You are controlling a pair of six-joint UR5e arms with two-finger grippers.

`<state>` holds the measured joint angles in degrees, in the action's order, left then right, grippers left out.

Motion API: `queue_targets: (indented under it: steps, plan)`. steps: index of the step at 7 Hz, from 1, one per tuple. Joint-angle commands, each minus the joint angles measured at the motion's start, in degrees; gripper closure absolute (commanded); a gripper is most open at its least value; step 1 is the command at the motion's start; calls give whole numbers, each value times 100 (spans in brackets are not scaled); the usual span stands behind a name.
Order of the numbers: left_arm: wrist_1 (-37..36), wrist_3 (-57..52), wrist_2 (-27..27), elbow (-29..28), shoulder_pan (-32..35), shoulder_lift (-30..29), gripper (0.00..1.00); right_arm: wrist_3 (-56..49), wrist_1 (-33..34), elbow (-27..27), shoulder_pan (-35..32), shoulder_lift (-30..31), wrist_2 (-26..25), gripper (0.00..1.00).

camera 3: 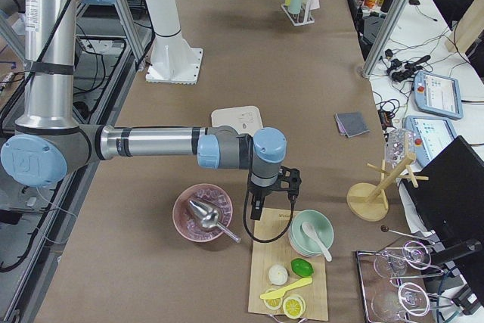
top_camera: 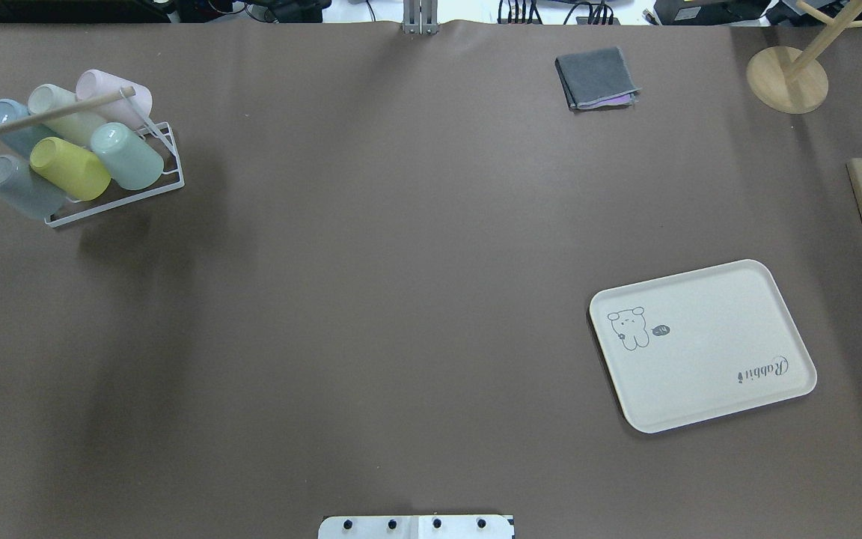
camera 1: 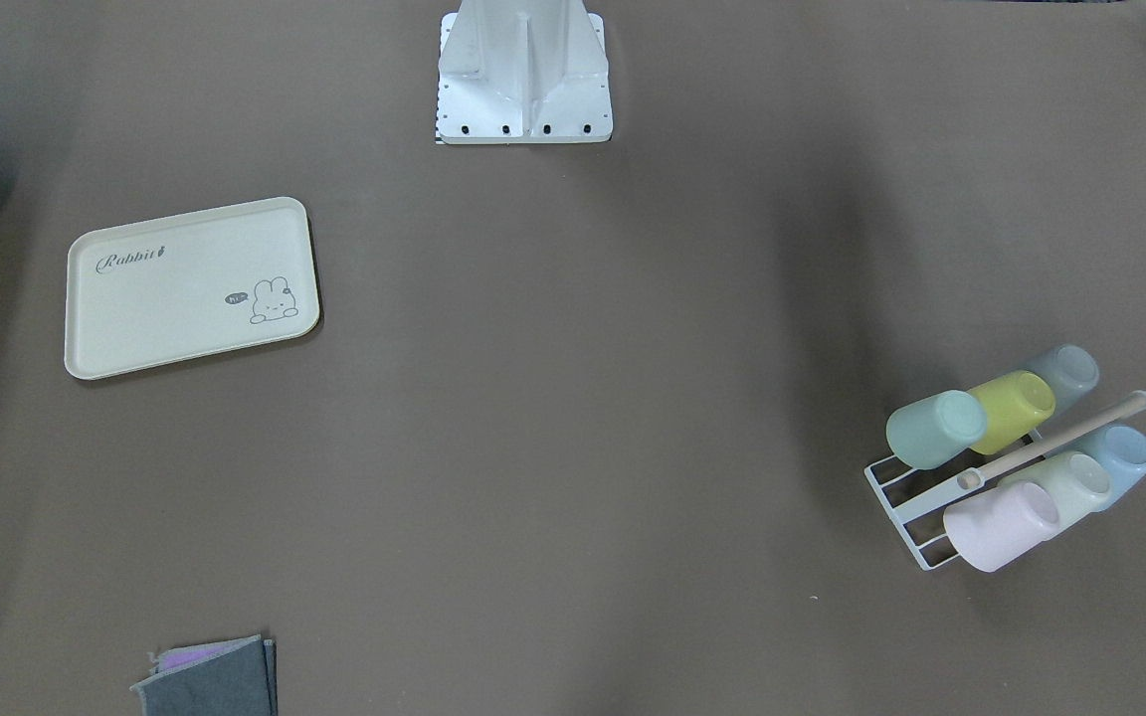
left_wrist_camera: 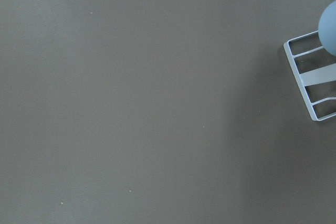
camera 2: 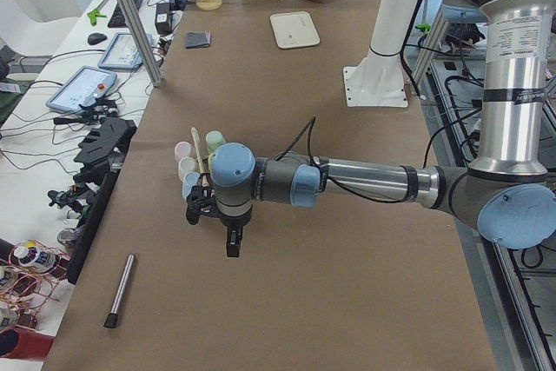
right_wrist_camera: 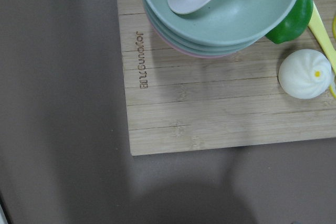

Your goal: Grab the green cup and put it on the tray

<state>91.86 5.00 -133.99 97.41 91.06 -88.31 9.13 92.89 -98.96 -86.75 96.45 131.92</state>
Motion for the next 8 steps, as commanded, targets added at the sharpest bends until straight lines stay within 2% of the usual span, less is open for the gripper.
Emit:
queue_targets:
  steps: [1,4,5,7,8]
  plan:
    - [8,36,4,15,-61,-212,2,10,1,-1,-18,22,35,0]
    - [77,80,-5,59,-123,-327,2,19,-16,-1,-18,23,71,0]
    - [87,80,248,68,-114,-431,2,28,-25,-1,-18,31,71,0]
    - [122,71,250,374,-106,-441,2,37,-25,-44,-18,23,71,0]
    - [392,36,285,367,-123,-433,2,37,-25,-36,-18,23,71,0]
